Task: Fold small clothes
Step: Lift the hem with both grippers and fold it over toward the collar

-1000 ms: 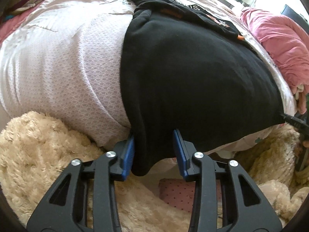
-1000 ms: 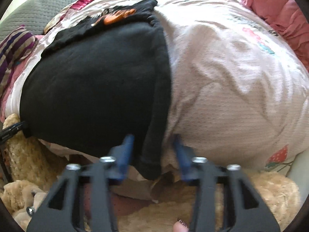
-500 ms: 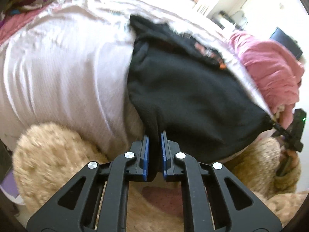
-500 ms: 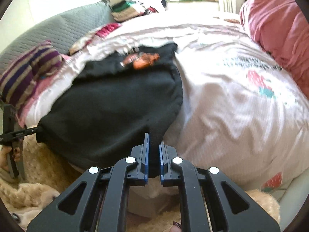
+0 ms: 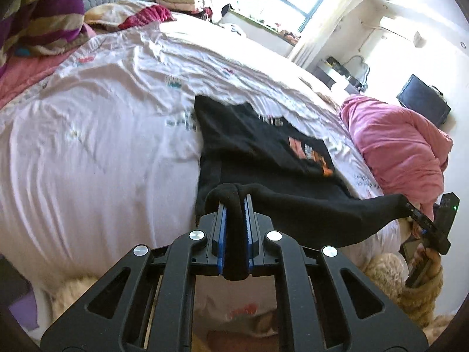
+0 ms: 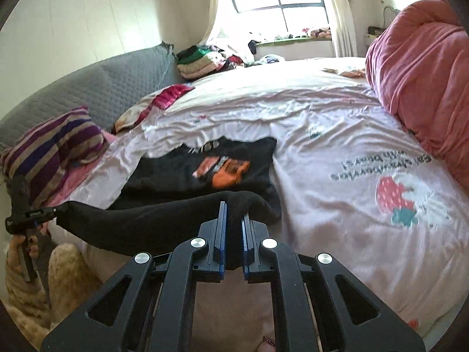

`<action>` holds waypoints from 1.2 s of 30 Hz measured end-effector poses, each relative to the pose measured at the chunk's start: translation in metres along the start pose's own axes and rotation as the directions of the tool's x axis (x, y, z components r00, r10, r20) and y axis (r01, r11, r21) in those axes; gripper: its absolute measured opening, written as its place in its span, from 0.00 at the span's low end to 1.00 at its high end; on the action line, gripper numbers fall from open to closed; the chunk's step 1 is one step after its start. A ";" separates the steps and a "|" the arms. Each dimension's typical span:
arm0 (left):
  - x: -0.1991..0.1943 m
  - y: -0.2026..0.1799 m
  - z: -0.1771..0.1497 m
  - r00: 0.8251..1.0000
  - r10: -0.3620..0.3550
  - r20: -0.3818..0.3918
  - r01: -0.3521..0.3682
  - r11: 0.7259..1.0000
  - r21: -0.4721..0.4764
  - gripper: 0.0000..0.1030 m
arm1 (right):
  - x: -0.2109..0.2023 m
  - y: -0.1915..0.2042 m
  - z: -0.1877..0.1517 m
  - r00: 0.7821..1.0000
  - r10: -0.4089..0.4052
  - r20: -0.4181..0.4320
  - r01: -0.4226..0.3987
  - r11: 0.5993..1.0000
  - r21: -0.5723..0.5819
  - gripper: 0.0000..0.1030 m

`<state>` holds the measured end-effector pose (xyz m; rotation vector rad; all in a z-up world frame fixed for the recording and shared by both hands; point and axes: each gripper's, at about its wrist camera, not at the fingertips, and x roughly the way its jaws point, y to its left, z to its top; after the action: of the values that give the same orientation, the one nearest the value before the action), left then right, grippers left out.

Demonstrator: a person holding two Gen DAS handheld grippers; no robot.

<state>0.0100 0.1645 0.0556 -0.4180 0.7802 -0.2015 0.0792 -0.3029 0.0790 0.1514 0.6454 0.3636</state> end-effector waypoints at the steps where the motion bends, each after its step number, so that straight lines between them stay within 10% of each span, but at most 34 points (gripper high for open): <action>1: 0.002 -0.001 0.006 1.000 0.004 0.009 -0.004 1.000 0.001 0.04 | 0.003 0.001 0.005 1.000 -0.003 0.008 0.004 1.000 -0.002 0.07; 36: 0.089 0.003 0.120 0.979 0.122 0.161 -0.105 0.988 -0.112 0.04 | 0.154 -0.027 0.109 0.992 -0.128 0.014 0.127 0.990 0.061 0.07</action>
<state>0.1580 0.1733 0.0735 -0.4798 0.6487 -0.0185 0.2677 -0.2729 0.0722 0.1700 0.6454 0.2193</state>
